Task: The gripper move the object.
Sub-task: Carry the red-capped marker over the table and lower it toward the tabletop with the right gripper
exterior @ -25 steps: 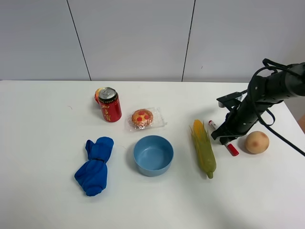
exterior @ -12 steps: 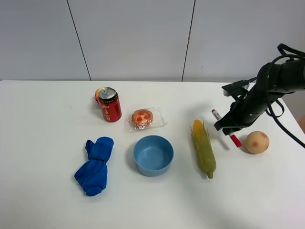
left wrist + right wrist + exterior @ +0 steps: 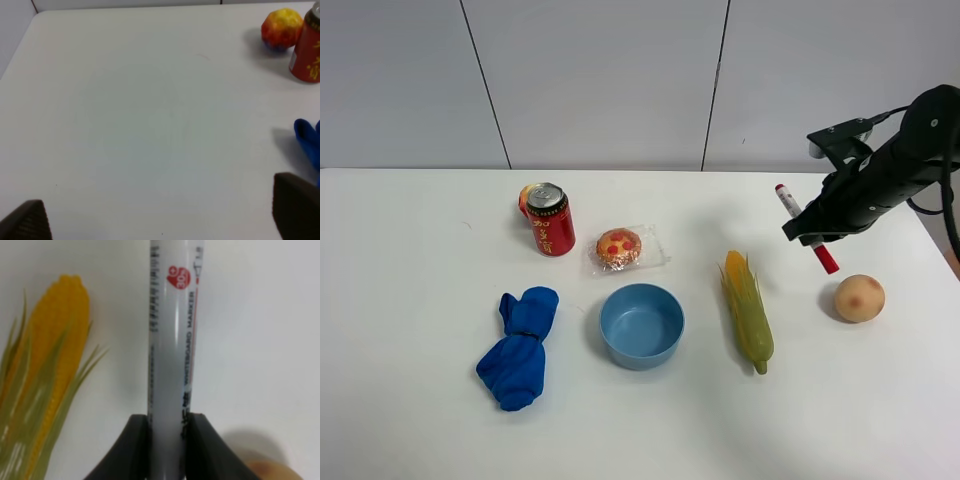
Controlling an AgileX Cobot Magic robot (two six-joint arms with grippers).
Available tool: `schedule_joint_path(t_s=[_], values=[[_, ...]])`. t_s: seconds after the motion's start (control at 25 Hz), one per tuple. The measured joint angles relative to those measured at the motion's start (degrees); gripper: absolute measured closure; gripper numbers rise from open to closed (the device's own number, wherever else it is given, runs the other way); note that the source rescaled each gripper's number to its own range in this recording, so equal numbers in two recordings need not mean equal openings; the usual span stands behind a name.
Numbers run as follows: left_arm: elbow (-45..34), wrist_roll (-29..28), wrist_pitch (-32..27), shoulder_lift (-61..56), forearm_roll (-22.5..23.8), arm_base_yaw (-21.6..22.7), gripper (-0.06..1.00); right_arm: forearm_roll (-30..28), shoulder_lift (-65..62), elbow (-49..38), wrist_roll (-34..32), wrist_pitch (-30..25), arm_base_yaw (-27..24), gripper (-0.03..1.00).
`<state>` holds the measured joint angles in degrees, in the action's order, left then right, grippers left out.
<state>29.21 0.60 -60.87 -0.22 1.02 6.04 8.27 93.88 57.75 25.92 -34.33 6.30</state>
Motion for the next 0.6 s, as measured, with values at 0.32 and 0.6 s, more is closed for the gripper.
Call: schedule_joint_path(t_s=[0.32,0.6], values=[[0.0,0.0,0.0,0.0,0.0,0.0,-0.06,0.0,-0.7,5.8,0.0,0.4,6.1,0.97],[0.0,0.0,0.0,0.0,0.0,0.0,-0.06,0.0,-0.3,13.1,0.1,1.0,14.8,0.97]])
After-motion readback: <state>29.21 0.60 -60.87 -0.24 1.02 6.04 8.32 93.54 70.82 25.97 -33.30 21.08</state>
